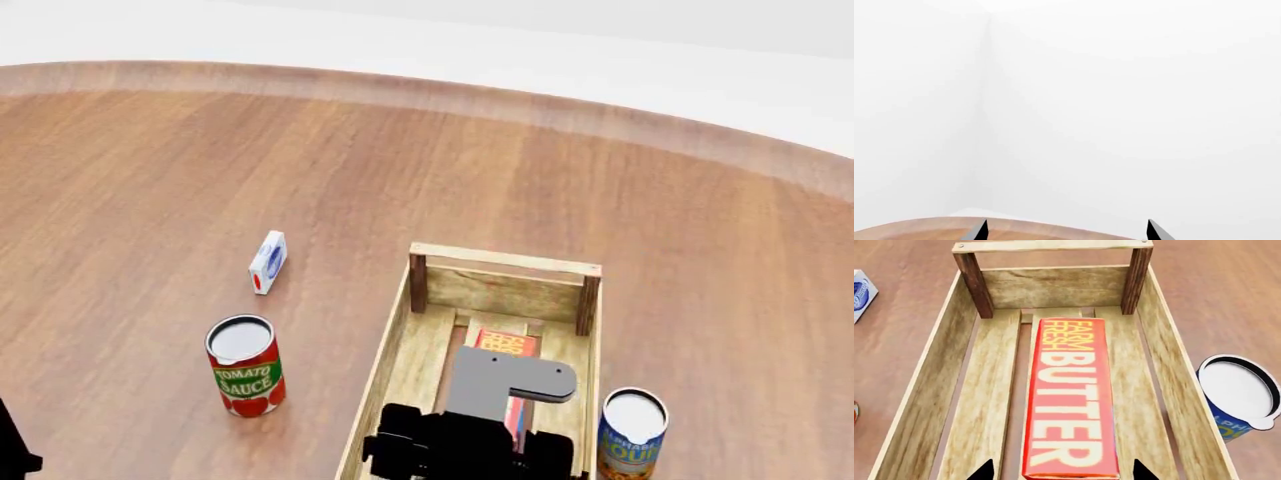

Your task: Pick up the butter and put it in the tray.

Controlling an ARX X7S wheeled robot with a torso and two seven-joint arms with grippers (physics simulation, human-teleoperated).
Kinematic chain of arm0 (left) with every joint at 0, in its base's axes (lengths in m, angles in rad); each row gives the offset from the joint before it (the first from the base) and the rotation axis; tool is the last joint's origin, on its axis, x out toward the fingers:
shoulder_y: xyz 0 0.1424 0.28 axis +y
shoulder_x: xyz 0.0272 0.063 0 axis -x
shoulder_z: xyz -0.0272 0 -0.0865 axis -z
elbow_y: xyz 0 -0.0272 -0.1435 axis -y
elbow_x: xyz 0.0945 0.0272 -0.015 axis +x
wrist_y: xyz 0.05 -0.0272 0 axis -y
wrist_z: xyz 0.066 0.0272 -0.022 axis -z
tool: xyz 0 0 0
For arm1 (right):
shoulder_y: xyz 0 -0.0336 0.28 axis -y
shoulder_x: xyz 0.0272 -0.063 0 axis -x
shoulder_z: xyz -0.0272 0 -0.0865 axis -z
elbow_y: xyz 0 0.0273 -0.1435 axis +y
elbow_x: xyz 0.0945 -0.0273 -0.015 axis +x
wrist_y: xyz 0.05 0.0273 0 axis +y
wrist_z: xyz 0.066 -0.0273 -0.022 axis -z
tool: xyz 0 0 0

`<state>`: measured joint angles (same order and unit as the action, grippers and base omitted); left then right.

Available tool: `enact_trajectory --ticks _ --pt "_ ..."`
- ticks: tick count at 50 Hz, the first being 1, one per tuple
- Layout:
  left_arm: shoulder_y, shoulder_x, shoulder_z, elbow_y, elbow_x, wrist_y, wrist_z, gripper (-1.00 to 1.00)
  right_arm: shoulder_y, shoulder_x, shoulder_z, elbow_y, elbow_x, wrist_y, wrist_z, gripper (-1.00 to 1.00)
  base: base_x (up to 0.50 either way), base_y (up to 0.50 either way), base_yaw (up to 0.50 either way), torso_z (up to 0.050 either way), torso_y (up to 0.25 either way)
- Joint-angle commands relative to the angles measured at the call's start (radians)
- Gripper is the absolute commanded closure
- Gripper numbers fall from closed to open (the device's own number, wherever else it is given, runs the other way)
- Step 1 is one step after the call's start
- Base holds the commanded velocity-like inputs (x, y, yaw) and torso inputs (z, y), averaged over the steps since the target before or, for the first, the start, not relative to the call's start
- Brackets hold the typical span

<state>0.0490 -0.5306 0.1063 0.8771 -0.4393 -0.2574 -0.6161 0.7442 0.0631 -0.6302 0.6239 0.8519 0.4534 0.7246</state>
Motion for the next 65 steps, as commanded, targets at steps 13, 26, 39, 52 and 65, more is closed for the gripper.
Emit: enact_trajectory --ticks 13,26,39,52,65 --pt "-0.002 -0.007 0.004 0.014 -0.007 -0.006 -0.009 -1.00 -0.012 0.070 0.002 -0.292 0.074 0.122 0.162 -1.00 0.00 0.00 0.00 0.000 0.000" --pt "-0.006 -0.007 0.012 0.007 -0.004 -0.003 -0.009 -1.00 0.009 0.145 0.004 -0.547 0.103 0.217 0.310 -1.00 0.00 0.00 0.00 0.000 0.000" --pt "-0.002 -0.010 0.018 0.004 -0.002 0.002 -0.009 -1.00 0.007 0.232 -0.054 -0.802 0.053 0.300 0.455 -1.00 0.00 0.00 0.00 0.000 0.000" --pt "-0.003 -0.008 0.034 -0.002 0.011 0.008 -0.007 -1.00 -0.028 0.371 -0.277 -1.015 -0.242 0.226 0.447 -1.00 0.00 0.00 0.00 0.000 0.000" --pt "-0.005 -0.004 0.061 -0.014 0.032 0.012 -0.004 -1.00 -0.099 0.457 -0.409 -1.119 -0.434 0.168 0.509 -1.00 0.00 0.00 0.00 0.000 0.000"
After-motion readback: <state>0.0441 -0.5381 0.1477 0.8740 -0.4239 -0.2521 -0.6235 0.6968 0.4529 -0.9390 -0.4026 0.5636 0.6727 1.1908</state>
